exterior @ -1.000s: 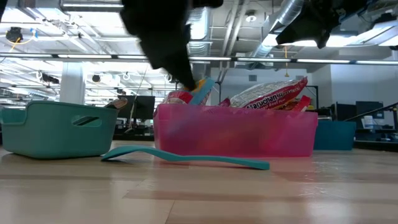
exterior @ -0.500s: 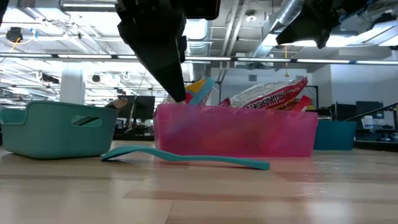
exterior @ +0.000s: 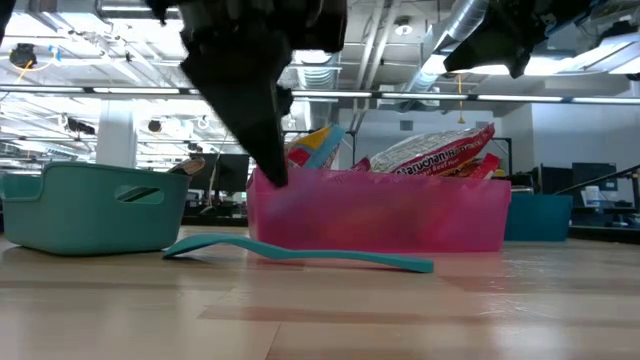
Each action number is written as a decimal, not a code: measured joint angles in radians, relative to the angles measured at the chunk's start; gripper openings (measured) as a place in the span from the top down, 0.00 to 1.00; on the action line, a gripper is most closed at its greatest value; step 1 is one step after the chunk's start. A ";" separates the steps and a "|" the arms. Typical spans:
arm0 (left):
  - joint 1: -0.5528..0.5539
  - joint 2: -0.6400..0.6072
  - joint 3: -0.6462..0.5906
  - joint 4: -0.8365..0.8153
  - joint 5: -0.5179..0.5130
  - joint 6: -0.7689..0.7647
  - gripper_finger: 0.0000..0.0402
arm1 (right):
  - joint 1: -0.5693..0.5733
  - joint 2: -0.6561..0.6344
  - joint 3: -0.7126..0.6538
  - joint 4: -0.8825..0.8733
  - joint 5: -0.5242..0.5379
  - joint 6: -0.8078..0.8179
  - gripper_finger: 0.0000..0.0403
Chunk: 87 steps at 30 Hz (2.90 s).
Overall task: Pick & Place Food Item
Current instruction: Put the blue baby spoon into the green bin
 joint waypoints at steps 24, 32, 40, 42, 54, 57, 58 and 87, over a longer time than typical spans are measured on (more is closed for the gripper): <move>0.012 0.007 -0.084 0.063 -0.002 -0.013 0.64 | 0.000 0.000 0.000 0.000 -0.001 0.000 1.00; 0.011 0.008 -0.158 0.122 0.000 -0.011 0.64 | 0.000 0.000 0.000 0.000 -0.001 0.000 1.00; 0.012 0.007 -0.204 0.160 -0.003 -0.018 0.64 | 0.000 0.000 0.000 0.000 -0.001 0.000 1.00; 0.012 0.007 -0.205 0.165 -0.007 -0.018 0.64 | 0.000 0.000 0.000 0.000 -0.001 0.000 1.00; 0.007 0.012 -0.205 0.181 -0.027 0.008 0.64 | 0.000 0.000 0.000 0.000 -0.001 0.000 1.00; 0.007 0.013 -0.205 0.181 -0.032 0.008 0.64 | 0.000 0.000 0.000 0.000 -0.001 0.000 1.00; 0.007 0.013 -0.205 0.181 -0.033 0.008 0.64 | 0.000 0.000 0.000 0.000 -0.001 0.000 1.00; 0.005 0.014 -0.205 0.237 -0.044 0.008 0.88 | 0.000 0.000 0.000 0.000 -0.001 0.000 1.00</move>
